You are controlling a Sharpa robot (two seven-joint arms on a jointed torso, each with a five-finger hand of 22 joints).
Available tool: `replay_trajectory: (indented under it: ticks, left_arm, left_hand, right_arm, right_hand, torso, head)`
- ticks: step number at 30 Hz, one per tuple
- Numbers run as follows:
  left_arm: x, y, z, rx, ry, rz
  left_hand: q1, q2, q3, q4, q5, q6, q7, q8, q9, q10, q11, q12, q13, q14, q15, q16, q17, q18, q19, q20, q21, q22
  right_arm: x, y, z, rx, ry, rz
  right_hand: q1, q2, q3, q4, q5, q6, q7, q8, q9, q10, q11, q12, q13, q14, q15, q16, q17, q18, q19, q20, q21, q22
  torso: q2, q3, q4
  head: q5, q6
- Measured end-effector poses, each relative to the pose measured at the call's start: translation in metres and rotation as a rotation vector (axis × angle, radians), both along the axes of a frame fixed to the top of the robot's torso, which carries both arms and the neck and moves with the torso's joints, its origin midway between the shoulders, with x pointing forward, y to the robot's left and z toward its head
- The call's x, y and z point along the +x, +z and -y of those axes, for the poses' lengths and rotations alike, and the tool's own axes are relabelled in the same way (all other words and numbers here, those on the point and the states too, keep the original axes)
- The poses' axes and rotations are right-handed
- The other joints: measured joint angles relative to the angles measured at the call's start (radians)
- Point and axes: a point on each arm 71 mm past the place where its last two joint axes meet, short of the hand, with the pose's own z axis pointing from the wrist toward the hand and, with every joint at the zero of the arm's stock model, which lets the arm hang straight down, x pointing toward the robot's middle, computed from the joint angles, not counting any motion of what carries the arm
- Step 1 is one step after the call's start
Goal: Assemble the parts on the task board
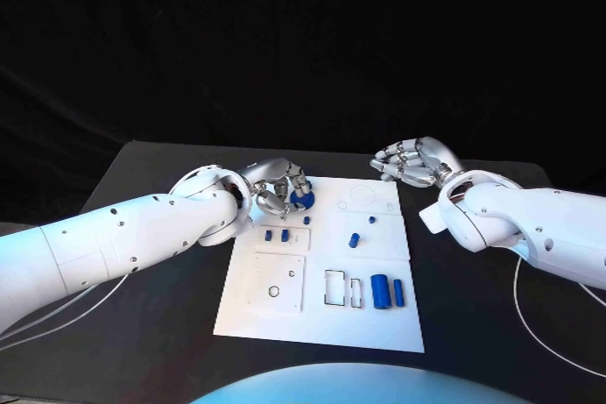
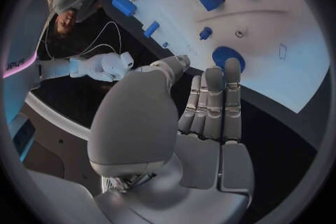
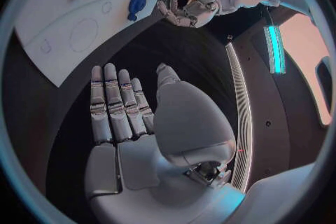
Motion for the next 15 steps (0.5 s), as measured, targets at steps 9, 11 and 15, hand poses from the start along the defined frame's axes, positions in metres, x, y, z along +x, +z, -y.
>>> replay_trajectory:
  ticks: [9,11,15]
  left_arm:
    - [0.001,-0.009,0.010,0.106,-0.069,0.045]
    - [0.001,-0.011,0.012,0.124,-0.079,0.044]
    - [0.000,-0.014,0.015,0.158,-0.098,0.038]
  left_hand:
    - [0.010,0.010,-0.029,0.010,0.000,0.021,-0.001,-0.017,-0.032,-0.001,0.001,-0.011,-0.033,0.000,0.000,0.074,-0.010,0.000,-0.004,0.004,0.032,0.027]
    - [0.014,0.006,-0.039,0.014,0.000,0.030,-0.002,-0.021,-0.038,-0.001,0.001,-0.015,-0.039,0.006,0.006,0.098,0.002,0.000,-0.004,0.004,0.042,0.033]
    - [0.018,0.011,-0.047,0.022,0.000,0.044,-0.008,-0.026,-0.047,0.003,0.005,-0.015,-0.047,0.015,0.004,0.127,0.016,0.000,-0.005,0.004,0.053,0.042]
  right_arm:
    - [0.000,0.001,-0.002,-0.016,0.013,0.015]
    - [0.000,0.001,-0.002,-0.018,0.015,0.017]
    - [0.000,0.001,-0.002,-0.021,0.017,0.020]
  right_hand:
    - [0.000,0.000,0.000,0.000,0.010,0.000,0.000,0.000,-0.001,-0.004,-0.004,0.000,0.000,0.000,0.000,-0.005,-0.007,0.000,-0.007,0.000,0.000,-0.009]
    - [0.000,0.000,0.000,0.000,0.014,0.000,0.000,0.000,-0.001,-0.004,-0.004,0.000,0.000,0.000,0.000,-0.005,-0.008,0.000,-0.007,0.000,0.000,-0.010]
    - [0.000,0.000,0.000,0.000,0.014,0.000,0.000,0.000,-0.001,-0.004,-0.004,0.000,0.000,0.000,0.000,-0.005,-0.008,0.000,-0.007,0.000,0.000,-0.010]
  torso:
    - [0.001,0.0006,-0.0007]
    - [0.000,0.0006,-0.0007]
    - [0.000,0.0006,-0.0008]
  head:
    - [-0.004,0.000]
    - [-0.004,0.000]
    - [-0.006,-0.003]
